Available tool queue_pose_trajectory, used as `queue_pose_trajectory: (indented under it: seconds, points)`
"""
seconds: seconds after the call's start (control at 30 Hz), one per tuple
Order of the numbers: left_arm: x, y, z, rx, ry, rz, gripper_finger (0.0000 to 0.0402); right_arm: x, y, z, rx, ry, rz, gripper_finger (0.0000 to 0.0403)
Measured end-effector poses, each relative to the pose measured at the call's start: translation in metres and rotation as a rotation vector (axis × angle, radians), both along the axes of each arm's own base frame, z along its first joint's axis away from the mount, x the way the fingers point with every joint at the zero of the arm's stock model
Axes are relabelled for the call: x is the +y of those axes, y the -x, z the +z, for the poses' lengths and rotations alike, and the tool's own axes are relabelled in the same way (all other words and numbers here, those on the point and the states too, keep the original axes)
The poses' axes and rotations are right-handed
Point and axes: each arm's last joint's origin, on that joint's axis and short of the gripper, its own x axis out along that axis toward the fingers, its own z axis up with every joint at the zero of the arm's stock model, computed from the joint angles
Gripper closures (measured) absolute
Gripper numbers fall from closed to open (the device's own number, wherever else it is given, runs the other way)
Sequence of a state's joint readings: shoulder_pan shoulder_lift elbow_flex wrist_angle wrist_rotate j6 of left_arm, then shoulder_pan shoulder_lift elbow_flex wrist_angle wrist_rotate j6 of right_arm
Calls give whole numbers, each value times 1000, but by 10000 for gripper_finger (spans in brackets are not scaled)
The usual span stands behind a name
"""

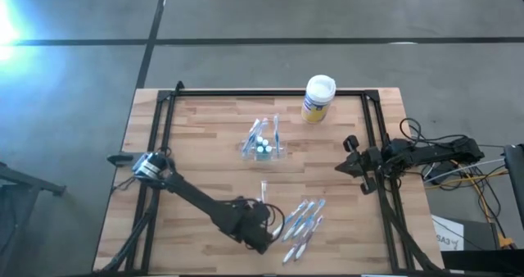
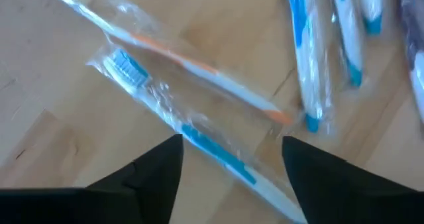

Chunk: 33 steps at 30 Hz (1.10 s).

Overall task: Pick & Place toothbrushing station
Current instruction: Put the blue toothbrush into the transparent organizer

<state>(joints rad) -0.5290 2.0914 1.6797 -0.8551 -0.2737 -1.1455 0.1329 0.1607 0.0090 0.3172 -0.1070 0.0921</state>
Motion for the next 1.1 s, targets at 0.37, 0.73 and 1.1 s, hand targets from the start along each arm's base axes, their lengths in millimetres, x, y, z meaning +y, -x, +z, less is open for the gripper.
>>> queue_pose_trajectory:
  seconds: [0.37,0.73,1.1]
  points:
    - [21,-4,-11,43,1,115,125,0,-1,-3,38,-11,2,394]
    - [23,-3,-23,46,45,155,126,1,-4,-7,88,-34,6,394]
    - [30,11,-49,96,29,193,129,1,-4,-7,94,-46,7,394]
